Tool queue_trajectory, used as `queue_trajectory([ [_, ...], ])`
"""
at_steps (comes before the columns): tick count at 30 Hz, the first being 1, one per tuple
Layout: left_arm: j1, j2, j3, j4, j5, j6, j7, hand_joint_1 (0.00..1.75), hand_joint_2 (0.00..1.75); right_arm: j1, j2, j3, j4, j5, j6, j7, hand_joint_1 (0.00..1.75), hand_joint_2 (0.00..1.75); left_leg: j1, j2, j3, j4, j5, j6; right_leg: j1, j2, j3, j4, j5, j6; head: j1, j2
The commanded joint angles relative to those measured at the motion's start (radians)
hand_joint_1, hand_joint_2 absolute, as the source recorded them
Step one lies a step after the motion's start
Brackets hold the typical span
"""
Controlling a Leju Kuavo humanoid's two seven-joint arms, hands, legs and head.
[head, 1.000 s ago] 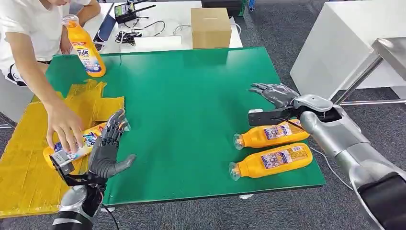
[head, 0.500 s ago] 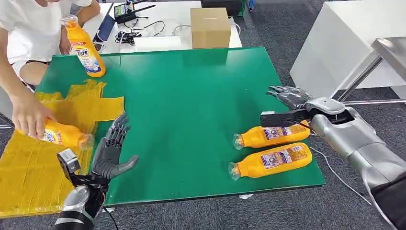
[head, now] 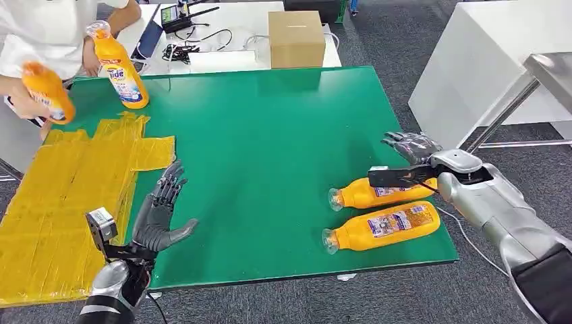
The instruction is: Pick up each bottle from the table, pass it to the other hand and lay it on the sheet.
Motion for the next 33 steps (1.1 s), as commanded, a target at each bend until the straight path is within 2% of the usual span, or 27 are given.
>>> queue_trajectory([
  [1,-0.049,0.008,-0.032,0.086,-0.002,0.005,0.019,0.00,1.75,-0.005,0.085,-0.030,0.153,0.025,-0.037,0.002,0.00,1.75,0.000,0.001,0.005,-0.001,-0.002,-0.001,0.000,0.000,0.005,-0.001,-0.001,0.000,0.000,0.000],
  [13,-0.060,0.013,-0.035,0.110,-0.003,0.007,0.025,0.00,1.75,0.004,0.131,-0.037,0.217,0.044,-0.044,0.003,0.00,1.75,0.001,0.002,0.006,-0.001,-0.001,-0.001,0.000,0.000,0.005,-0.002,0.000,0.000,0.000,0.000],
  [22,-0.082,0.011,-0.043,0.154,-0.001,0.007,0.025,0.00,1.75,-0.043,0.156,-0.022,0.301,0.066,0.039,-0.022,0.00,1.75,0.001,0.003,0.010,-0.001,0.000,-0.001,0.000,0.000,0.008,-0.002,0.001,0.000,0.000,0.000],
  [27,-0.093,0.012,-0.045,0.181,0.005,0.004,0.019,0.00,1.75,-0.071,0.122,-0.023,0.279,0.035,0.098,-0.086,0.00,1.75,0.000,0.002,0.011,-0.001,0.000,-0.001,0.000,0.000,0.009,-0.001,0.001,0.000,0.000,0.000],
  [33,-0.059,0.027,-0.024,0.148,0.011,0.016,0.021,0.00,1.75,-0.078,0.013,-0.022,0.036,-0.024,0.122,-0.093,0.00,1.75,-0.002,0.004,0.009,0.000,-0.001,-0.001,-0.002,0.001,0.007,0.001,0.000,0.002,0.000,0.000],
])
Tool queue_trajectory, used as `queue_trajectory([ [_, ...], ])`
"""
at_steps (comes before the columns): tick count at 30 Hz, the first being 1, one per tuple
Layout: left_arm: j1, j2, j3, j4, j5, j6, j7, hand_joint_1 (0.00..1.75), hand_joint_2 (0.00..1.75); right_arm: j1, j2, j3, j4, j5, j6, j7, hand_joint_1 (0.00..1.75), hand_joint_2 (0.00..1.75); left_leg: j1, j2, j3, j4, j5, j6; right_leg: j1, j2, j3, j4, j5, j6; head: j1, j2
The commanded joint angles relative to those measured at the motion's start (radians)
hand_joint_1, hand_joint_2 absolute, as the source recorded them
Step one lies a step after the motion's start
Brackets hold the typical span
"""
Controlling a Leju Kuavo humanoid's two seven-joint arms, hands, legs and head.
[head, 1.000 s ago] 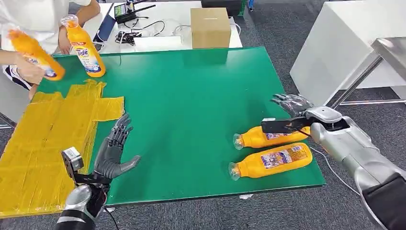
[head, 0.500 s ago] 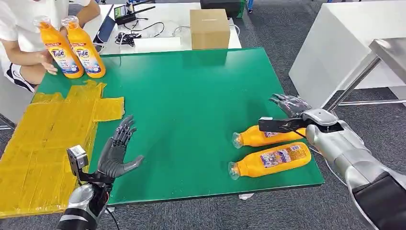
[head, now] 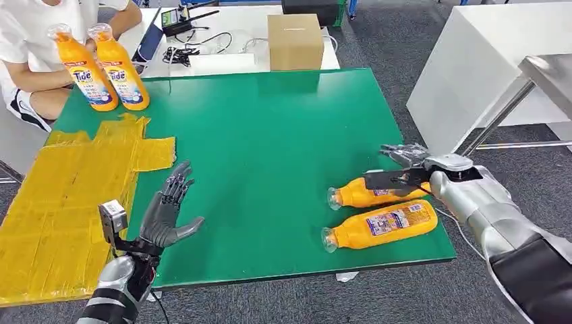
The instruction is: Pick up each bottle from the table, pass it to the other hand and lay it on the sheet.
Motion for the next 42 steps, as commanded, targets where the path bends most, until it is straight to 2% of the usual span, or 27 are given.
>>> queue_trajectory([
  [1,-0.005,0.029,0.002,0.047,0.009,0.010,0.006,0.00,1.75,-0.032,-0.100,0.028,-0.219,-0.055,0.040,0.011,0.00,1.75,-0.001,0.002,0.002,0.000,-0.003,-0.002,-0.001,0.000,0.001,0.001,-0.003,0.000,0.001,0.000],
  [6,0.000,0.028,0.008,0.038,0.010,0.012,0.014,0.00,1.75,-0.033,-0.107,0.043,-0.267,-0.050,0.048,0.041,0.00,1.75,-0.001,0.001,-0.002,0.000,-0.001,0.000,-0.001,0.001,-0.001,0.001,-0.001,0.000,0.001,0.000],
  [9,-0.001,0.024,0.011,0.041,0.009,0.016,0.018,0.00,1.75,-0.031,-0.091,0.059,-0.254,-0.036,0.036,0.073,0.00,1.75,-0.001,0.000,-0.003,0.000,-0.001,0.000,0.000,0.001,-0.002,0.000,-0.001,0.000,0.001,0.000],
  [16,-0.001,0.020,0.014,0.043,0.009,0.014,0.022,0.00,1.75,-0.033,-0.081,0.074,-0.218,-0.032,0.017,0.074,0.00,1.75,0.000,0.000,-0.004,0.000,-0.001,0.000,0.000,0.001,-0.003,0.000,-0.001,0.000,0.001,0.000],
  [23,-0.013,0.019,0.019,0.063,0.013,0.011,0.016,0.00,1.75,-0.074,-0.090,0.120,-0.176,-0.052,0.096,0.058,0.00,1.75,-0.001,0.000,-0.004,0.000,0.000,0.000,0.000,0.001,-0.003,0.000,-0.001,0.001,0.001,0.000],
  [42,-0.036,0.017,0.008,0.113,0.018,0.003,0.014,0.00,1.75,-0.085,-0.105,0.185,-0.124,-0.092,0.151,0.053,0.00,1.75,-0.001,0.001,-0.003,0.000,-0.002,0.000,0.000,0.001,-0.002,0.001,-0.002,0.001,0.001,0.000],
])
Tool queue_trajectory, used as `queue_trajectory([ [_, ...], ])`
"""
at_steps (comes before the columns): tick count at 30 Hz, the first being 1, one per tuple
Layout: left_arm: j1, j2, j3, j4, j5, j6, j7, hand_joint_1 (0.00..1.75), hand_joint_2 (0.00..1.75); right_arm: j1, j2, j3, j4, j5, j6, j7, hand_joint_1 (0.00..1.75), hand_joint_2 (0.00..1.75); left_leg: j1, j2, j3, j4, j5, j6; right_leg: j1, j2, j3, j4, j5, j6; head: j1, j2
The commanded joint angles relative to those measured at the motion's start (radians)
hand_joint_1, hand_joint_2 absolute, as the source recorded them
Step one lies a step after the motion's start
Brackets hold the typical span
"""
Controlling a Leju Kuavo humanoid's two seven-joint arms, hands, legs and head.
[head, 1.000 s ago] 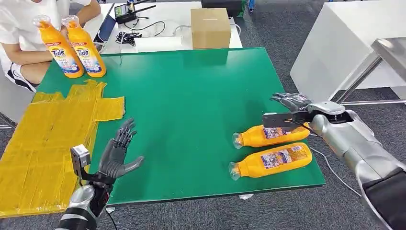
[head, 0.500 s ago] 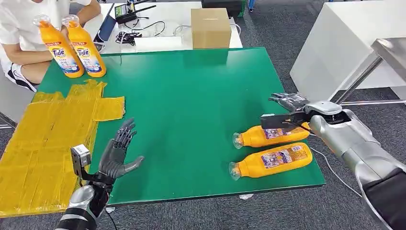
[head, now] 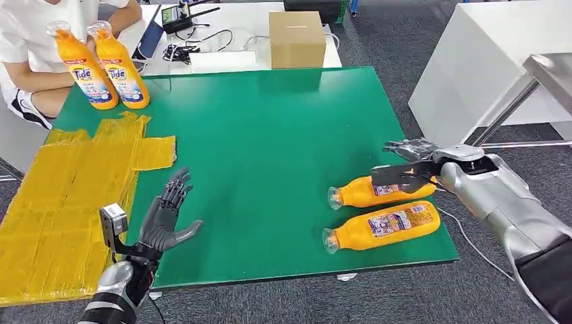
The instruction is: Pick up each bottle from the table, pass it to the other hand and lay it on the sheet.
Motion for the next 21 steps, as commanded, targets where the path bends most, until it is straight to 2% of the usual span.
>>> queue_trajectory([
  [1,-0.049,0.007,0.001,0.086,0.002,-0.003,0.003,0.00,1.75,-0.062,0.010,0.093,0.076,-0.011,0.016,-0.001,0.00,1.75,-0.001,0.002,0.003,0.000,-0.001,-0.001,-0.001,0.001,0.003,0.000,-0.001,0.000,0.000,0.000],
  [11,-0.060,0.004,-0.012,0.104,0.000,0.001,0.010,0.00,1.75,0.020,0.095,0.086,0.195,-0.009,-0.125,0.027,0.00,1.75,0.001,0.002,0.006,-0.002,-0.002,-0.002,0.001,0.001,0.006,-0.002,-0.001,0.000,0.000,0.000],
  [15,-0.057,0.003,-0.012,0.103,0.000,0.002,0.011,0.00,1.75,0.031,0.103,0.082,0.199,-0.005,-0.146,0.038,0.00,1.75,0.000,0.002,0.007,-0.001,-0.002,-0.002,0.000,0.000,0.007,-0.002,-0.002,0.000,0.000,0.000],
  [16,-0.055,0.002,-0.012,0.100,-0.001,0.004,0.013,0.00,1.75,0.042,0.117,0.072,0.215,-0.001,-0.170,0.046,0.00,1.75,0.000,0.001,0.003,-0.001,-0.001,-0.001,0.000,0.000,0.003,-0.001,-0.001,0.000,0.000,0.000],
  [21,-0.050,-0.002,-0.018,0.097,0.001,0.005,0.022,0.00,1.75,0.109,0.203,-0.010,0.300,0.078,-0.281,0.073,0.00,1.75,0.001,0.003,0.005,-0.002,-0.002,-0.001,0.001,0.002,0.005,-0.003,0.000,0.000,0.000,0.000],
])
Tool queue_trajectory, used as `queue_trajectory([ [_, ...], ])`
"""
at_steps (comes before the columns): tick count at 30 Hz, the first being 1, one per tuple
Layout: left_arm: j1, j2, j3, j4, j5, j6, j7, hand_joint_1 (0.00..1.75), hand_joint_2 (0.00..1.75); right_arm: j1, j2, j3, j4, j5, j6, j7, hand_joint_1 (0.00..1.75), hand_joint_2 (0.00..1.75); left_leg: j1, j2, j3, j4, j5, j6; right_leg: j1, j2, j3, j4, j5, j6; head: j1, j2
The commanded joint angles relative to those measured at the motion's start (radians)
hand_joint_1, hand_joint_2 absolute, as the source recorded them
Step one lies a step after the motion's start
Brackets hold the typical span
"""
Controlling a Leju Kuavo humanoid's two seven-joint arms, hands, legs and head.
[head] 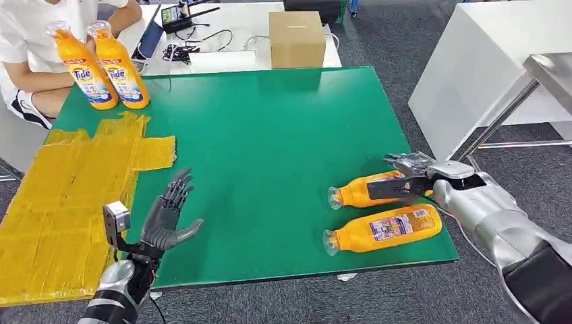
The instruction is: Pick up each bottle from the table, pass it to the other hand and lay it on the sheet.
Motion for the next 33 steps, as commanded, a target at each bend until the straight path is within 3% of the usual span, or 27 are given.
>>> queue_trajectory([
  [1,-0.032,0.000,-0.018,0.063,0.000,0.006,0.015,0.00,1.75,0.066,0.152,-0.058,0.179,0.078,-0.125,0.040,0.00,1.75,0.001,0.003,0.008,-0.002,-0.002,-0.002,0.001,0.001,0.008,-0.003,-0.001,0.000,0.000,0.000],
  [6,-0.043,-0.001,-0.021,0.067,0.001,0.005,0.017,0.00,1.75,0.094,0.196,-0.108,0.234,0.125,-0.171,0.063,0.00,1.75,0.001,0.001,0.003,-0.001,-0.001,-0.001,0.001,0.000,0.003,-0.001,0.000,0.000,0.000,0.000],
  [12,-0.043,-0.001,-0.021,0.070,0.001,0.005,0.019,0.00,1.75,0.100,0.200,-0.114,0.232,0.132,-0.192,0.069,0.00,1.75,0.002,0.003,0.007,-0.001,-0.001,-0.002,0.001,0.001,0.006,-0.003,0.000,-0.001,0.000,0.000],
  [13,-0.041,-0.002,-0.020,0.071,0.002,0.006,0.020,0.00,1.75,0.107,0.205,-0.120,0.231,0.137,-0.208,0.077,0.30,1.75,0.002,0.003,0.007,-0.001,-0.001,-0.003,0.001,0.000,0.005,-0.002,0.000,-0.001,0.000,0.000],
  [14,-0.041,-0.002,-0.021,0.071,0.002,0.005,0.021,0.00,1.75,0.111,0.209,-0.122,0.234,0.142,-0.216,0.087,1.33,1.75,0.002,0.004,0.006,-0.001,-0.001,-0.002,0.001,0.001,0.004,-0.002,0.000,-0.001,0.000,0.000],
  [16,-0.039,-0.002,-0.021,0.074,0.003,0.006,0.022,0.00,1.75,0.115,0.217,-0.123,0.239,0.149,-0.222,0.097,1.59,1.75,0.002,0.005,0.008,-0.002,-0.001,-0.003,0.001,0.001,0.006,-0.003,0.001,-0.001,0.000,0.000],
  [29,-0.039,-0.003,-0.020,0.075,0.003,0.007,0.022,0.00,1.75,0.116,0.218,-0.125,0.241,0.150,-0.226,0.100,1.61,1.75,0.002,0.005,0.010,-0.001,0.000,-0.003,0.001,0.002,0.007,-0.003,0.002,-0.003,0.000,0.000],
  [33,-0.039,-0.003,-0.018,0.079,0.005,0.007,0.027,0.00,1.75,0.115,0.228,-0.150,0.251,0.175,-0.239,0.102,1.73,1.75,0.002,0.005,0.011,-0.002,0.000,-0.003,0.001,0.001,0.009,-0.003,0.002,-0.003,0.000,0.000],
])
